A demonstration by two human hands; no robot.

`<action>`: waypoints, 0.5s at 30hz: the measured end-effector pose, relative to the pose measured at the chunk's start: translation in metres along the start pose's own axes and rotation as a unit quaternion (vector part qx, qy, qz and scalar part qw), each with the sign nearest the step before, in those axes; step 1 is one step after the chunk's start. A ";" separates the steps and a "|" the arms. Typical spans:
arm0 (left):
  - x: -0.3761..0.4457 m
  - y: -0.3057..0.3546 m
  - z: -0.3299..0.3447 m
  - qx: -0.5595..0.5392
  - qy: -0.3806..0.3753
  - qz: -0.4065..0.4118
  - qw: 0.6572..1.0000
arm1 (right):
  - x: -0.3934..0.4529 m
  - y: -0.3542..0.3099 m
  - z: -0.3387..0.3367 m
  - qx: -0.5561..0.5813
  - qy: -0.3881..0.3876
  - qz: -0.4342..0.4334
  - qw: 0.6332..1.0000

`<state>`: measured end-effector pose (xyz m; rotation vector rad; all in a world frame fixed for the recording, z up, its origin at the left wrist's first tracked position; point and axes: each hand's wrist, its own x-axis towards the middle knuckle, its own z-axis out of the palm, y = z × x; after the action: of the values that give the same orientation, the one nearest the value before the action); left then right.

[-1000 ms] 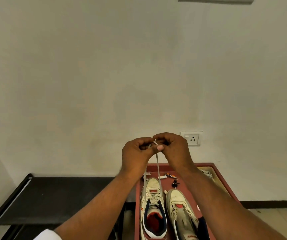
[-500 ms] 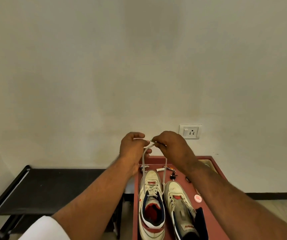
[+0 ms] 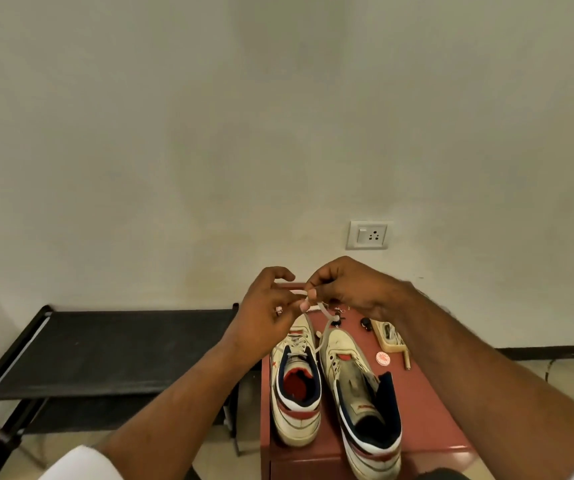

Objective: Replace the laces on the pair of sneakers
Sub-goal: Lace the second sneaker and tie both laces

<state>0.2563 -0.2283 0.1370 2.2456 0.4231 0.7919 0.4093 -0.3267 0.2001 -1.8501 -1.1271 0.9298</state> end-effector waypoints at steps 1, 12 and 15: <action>-0.003 -0.003 0.002 -0.020 0.006 0.001 1.000 | -0.002 0.004 0.003 0.026 0.002 0.004 1.000; -0.090 -0.125 -0.032 0.297 -0.056 -0.443 0.844 | -0.014 0.168 -0.023 -0.273 0.262 0.177 0.909; -0.072 -0.125 0.001 0.200 -0.041 -0.367 0.908 | 0.000 0.173 0.013 -0.319 0.207 0.111 0.918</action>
<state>0.1940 -0.1775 0.0173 2.1915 1.3870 0.2150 0.4607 -0.3789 0.0425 -2.5914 -1.0306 0.2436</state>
